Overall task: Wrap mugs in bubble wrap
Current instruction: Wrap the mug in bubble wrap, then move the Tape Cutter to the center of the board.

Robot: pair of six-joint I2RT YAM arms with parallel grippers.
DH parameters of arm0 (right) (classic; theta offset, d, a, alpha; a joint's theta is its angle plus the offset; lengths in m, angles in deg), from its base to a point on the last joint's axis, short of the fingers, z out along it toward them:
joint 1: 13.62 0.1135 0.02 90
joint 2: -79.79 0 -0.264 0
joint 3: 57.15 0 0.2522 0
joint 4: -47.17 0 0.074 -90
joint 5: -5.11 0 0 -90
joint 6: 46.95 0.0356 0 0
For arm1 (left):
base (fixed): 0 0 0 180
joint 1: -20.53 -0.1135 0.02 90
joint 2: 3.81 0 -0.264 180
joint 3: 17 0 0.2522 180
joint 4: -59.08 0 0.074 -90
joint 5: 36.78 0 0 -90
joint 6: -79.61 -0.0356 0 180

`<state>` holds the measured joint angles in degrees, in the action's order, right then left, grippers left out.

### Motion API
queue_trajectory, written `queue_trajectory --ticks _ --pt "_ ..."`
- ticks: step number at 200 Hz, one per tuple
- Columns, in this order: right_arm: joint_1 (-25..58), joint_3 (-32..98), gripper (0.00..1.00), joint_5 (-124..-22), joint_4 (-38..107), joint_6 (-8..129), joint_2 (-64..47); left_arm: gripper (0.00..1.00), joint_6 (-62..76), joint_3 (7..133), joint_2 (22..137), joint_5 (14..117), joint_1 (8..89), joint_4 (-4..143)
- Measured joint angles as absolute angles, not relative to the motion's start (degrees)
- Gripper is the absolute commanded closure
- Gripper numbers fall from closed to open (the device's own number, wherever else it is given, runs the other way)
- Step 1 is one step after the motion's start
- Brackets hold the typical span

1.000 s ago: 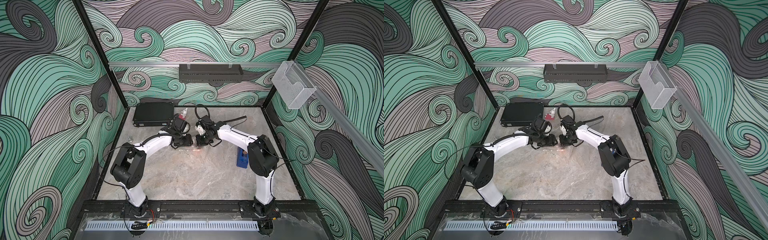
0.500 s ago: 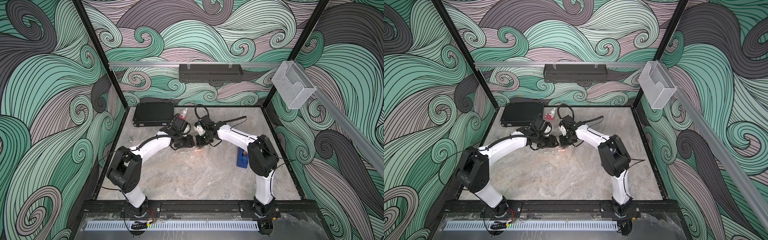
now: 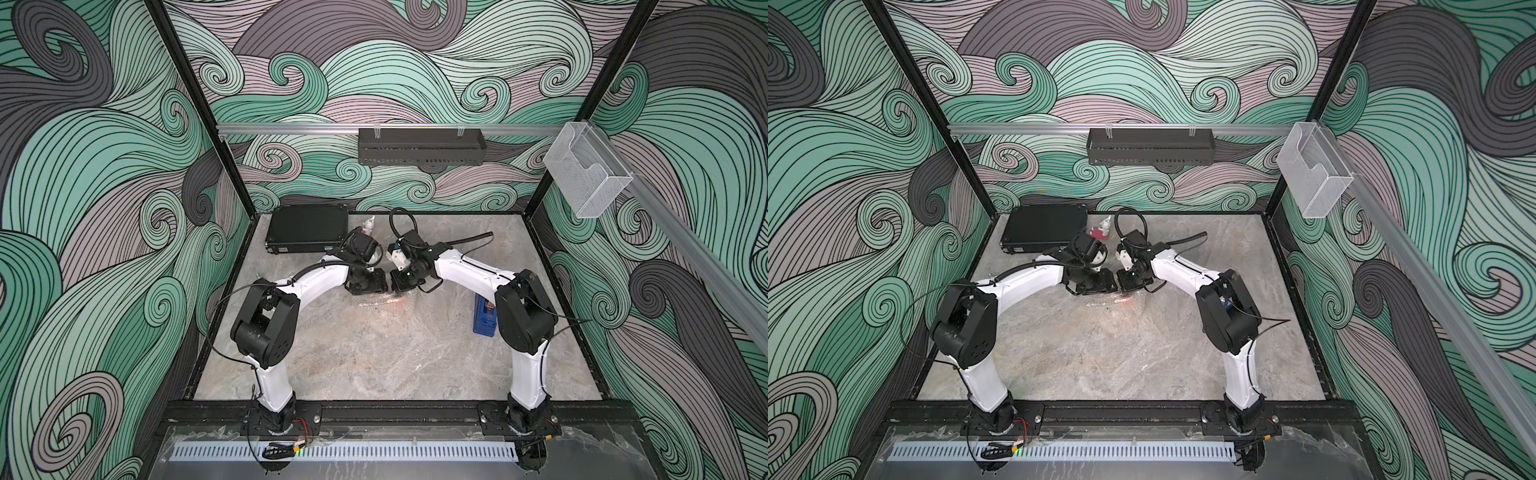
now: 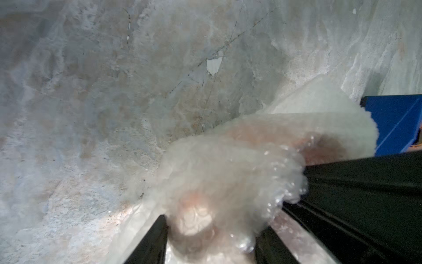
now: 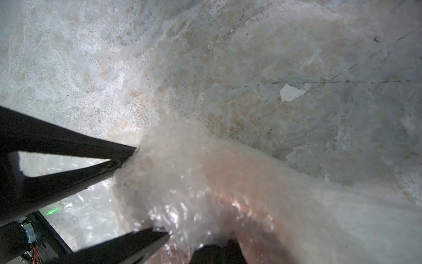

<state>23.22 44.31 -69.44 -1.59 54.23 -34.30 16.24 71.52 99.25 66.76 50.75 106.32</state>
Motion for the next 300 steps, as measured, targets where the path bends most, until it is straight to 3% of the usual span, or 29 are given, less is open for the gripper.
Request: queue_trajectory --ticks 56,124,153,192,242,300 --pt "23.4 42.3 0.98 -69.9 -0.8 55.2 -32.0 0.46 16.1 70.8 98.5 66.3 50.8 105.8" --pt "23.4 41.8 0.75 -71.5 -0.8 59.7 -23.4 0.46 16.0 70.8 98.3 65.8 50.8 105.8" --pt "23.1 39.4 0.52 -74.6 -1.3 61.9 -17.3 0.47 16.0 70.8 98.3 65.8 50.8 105.8" --pt "20.3 28.8 0.01 -83.0 -3.7 64.1 -3.0 0.47 16.0 70.8 98.3 65.8 50.8 105.8" --pt "11.1 18.0 0.0 -94.5 -9.7 68.0 10.5 0.47 16.0 70.8 98.3 65.9 50.8 105.7" --pt "2.3 10.7 0.0 -96.5 -11.5 69.4 6.5 0.47 16.0 70.7 98.3 65.9 50.8 105.6"
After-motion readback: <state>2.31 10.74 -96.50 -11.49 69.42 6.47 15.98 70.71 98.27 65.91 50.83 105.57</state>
